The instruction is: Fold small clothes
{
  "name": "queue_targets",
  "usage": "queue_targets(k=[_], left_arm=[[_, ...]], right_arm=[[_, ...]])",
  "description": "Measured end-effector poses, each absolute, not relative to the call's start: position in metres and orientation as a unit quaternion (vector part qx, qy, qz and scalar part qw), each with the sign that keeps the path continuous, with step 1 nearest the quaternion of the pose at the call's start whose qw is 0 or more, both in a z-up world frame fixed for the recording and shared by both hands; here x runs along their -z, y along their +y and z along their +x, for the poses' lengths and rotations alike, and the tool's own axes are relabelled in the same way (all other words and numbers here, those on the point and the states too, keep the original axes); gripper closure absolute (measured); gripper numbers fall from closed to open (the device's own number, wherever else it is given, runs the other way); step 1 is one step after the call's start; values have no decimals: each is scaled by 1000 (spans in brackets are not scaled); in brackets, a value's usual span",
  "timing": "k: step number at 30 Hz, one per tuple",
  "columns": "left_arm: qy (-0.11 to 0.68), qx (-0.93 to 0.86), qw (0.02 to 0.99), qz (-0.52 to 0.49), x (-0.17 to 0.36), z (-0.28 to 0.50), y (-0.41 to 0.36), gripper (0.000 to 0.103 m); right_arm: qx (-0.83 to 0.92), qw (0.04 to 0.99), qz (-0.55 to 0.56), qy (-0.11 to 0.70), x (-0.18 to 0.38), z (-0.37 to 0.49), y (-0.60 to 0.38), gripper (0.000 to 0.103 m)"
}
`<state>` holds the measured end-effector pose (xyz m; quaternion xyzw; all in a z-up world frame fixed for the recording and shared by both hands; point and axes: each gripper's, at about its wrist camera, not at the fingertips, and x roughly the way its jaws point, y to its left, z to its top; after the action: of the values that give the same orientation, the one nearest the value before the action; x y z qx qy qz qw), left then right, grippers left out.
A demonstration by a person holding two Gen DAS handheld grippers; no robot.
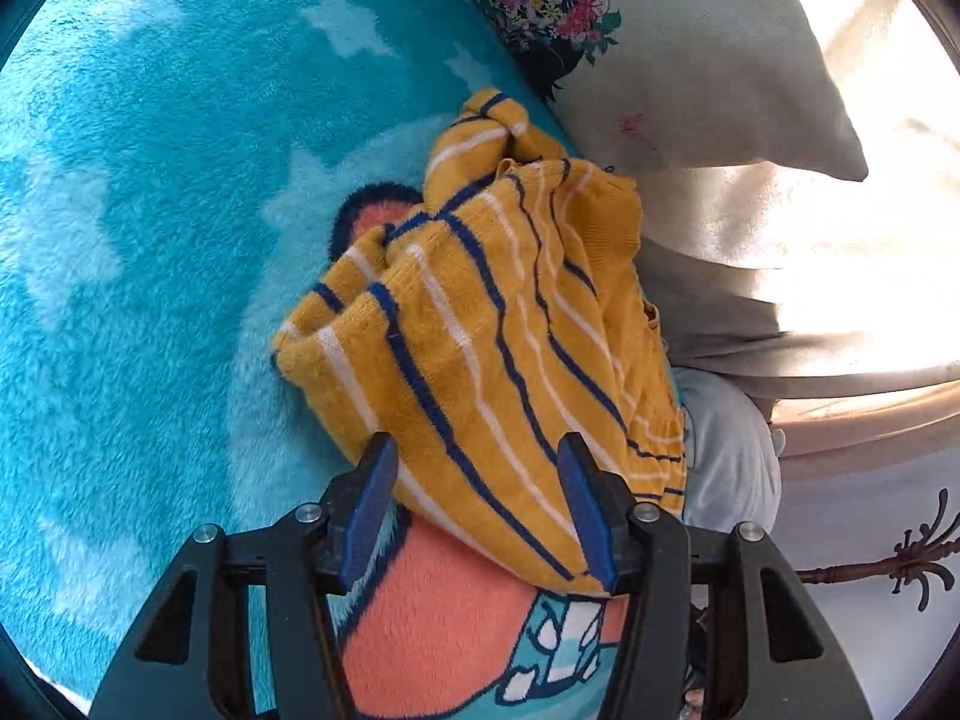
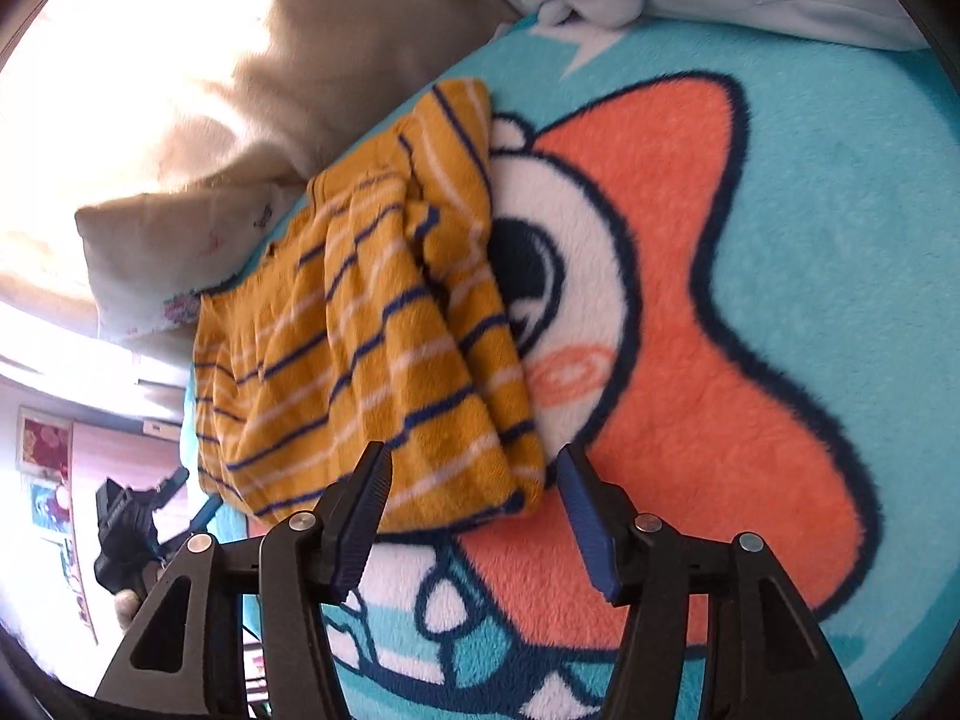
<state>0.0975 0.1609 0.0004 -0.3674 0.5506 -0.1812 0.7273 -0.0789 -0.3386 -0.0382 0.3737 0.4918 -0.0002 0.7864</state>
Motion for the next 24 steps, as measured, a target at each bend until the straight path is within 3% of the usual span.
queue_targets(k=[5,24], left_arm=[[548,182,722,-382,6,107,162,45],[535,162,744,-365,3,94,186,40]], right_arm=[[-6,801,343,491,40,-67,-321,32],[0,806,336,487,41,-43,-296,32]])
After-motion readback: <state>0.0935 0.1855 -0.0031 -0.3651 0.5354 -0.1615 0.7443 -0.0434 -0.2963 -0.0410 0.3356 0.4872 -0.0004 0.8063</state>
